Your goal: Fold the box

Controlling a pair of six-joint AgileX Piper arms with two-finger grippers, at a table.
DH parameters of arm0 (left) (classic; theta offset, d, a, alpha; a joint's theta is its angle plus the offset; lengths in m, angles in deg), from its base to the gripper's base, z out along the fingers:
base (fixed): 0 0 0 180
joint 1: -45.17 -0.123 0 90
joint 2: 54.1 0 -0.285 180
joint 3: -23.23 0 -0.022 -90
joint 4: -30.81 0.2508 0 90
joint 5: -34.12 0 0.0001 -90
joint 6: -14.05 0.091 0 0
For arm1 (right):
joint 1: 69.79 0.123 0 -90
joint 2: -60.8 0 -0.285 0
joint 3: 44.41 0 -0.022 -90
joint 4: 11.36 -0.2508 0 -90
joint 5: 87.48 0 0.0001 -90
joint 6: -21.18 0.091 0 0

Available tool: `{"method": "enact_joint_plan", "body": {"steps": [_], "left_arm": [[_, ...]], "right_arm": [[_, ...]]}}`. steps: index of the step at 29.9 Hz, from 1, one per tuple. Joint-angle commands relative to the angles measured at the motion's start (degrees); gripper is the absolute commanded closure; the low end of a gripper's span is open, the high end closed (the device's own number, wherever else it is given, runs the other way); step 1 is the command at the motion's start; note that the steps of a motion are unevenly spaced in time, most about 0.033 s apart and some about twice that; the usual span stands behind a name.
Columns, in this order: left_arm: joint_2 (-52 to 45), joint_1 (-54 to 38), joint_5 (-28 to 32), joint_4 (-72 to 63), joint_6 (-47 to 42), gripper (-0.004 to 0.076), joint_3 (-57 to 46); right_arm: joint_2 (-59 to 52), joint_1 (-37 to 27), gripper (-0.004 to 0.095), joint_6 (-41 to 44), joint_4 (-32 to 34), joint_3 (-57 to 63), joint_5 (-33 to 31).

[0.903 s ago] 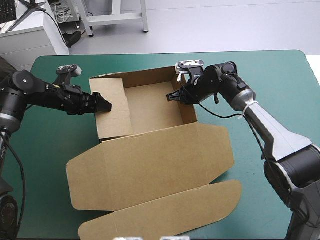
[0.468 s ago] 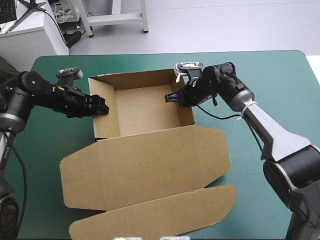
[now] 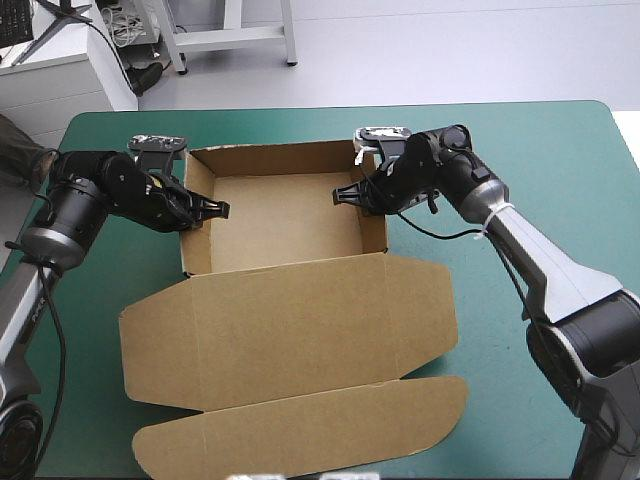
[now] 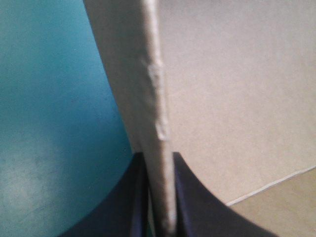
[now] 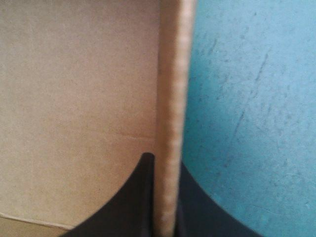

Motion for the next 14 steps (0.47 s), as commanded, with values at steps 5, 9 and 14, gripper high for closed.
{"method": "enact_joint_plan", "body": {"steps": [5,9,14], "left_arm": [[-2.23,7.32,1.07,9.26,-6.92,0.0734,1.39],[-0.94,10.16,1.64,12.54,-8.63,0.0734,1.93],[3.66,10.16,-0.56,9.77,-8.49,0.0734,5.51]], "right_arm": [[-3.38,0.39,0.0926,-2.46,0.58,-1.95,-1.07],[-3.71,0.39,0.0926,-0.74,6.72,-1.95,-5.37],[-4.21,0.39,0.0927,1.88,14.32,-1.95,-11.09]]}}
